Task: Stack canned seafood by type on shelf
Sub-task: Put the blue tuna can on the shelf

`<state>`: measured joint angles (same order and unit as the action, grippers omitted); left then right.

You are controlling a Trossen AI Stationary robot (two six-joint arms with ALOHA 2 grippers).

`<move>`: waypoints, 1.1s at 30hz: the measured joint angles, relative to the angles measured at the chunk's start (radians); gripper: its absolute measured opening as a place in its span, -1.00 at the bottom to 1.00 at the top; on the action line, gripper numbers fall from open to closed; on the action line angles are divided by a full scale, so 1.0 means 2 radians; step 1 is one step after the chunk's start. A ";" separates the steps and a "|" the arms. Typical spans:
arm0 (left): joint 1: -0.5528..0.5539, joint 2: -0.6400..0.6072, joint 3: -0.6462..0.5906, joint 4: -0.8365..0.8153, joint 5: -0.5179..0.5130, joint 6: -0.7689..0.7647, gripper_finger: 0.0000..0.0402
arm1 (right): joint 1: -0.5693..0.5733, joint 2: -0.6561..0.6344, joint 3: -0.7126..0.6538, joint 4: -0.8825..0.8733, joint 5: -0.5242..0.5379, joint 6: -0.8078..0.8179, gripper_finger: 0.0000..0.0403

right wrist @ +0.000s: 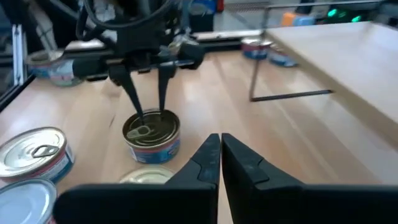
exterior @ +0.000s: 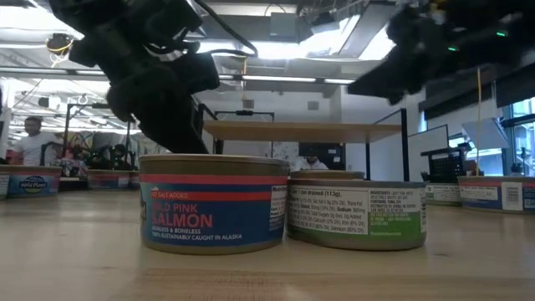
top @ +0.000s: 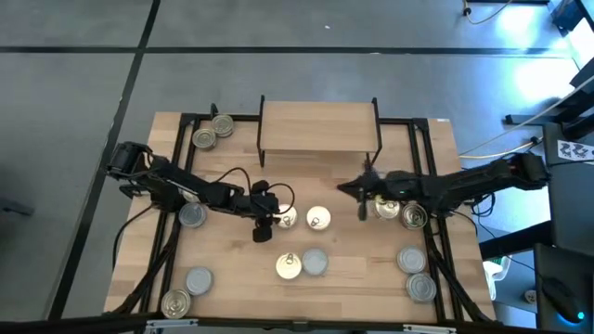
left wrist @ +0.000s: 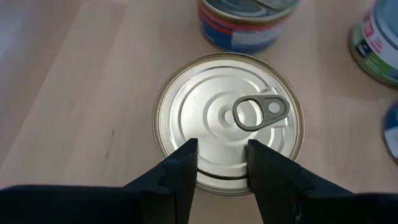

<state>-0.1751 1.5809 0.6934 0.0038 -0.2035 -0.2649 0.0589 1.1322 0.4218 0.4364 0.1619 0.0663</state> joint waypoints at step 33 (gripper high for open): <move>-0.040 -0.094 -0.100 0.110 -0.005 -0.021 -0.33 | 0.000 0.304 0.344 -0.256 -0.056 -0.023 0.36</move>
<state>-0.2554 1.3922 0.4935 0.2245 -0.2138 -0.3071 0.0589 1.7401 1.1102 -0.0761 0.0509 0.0209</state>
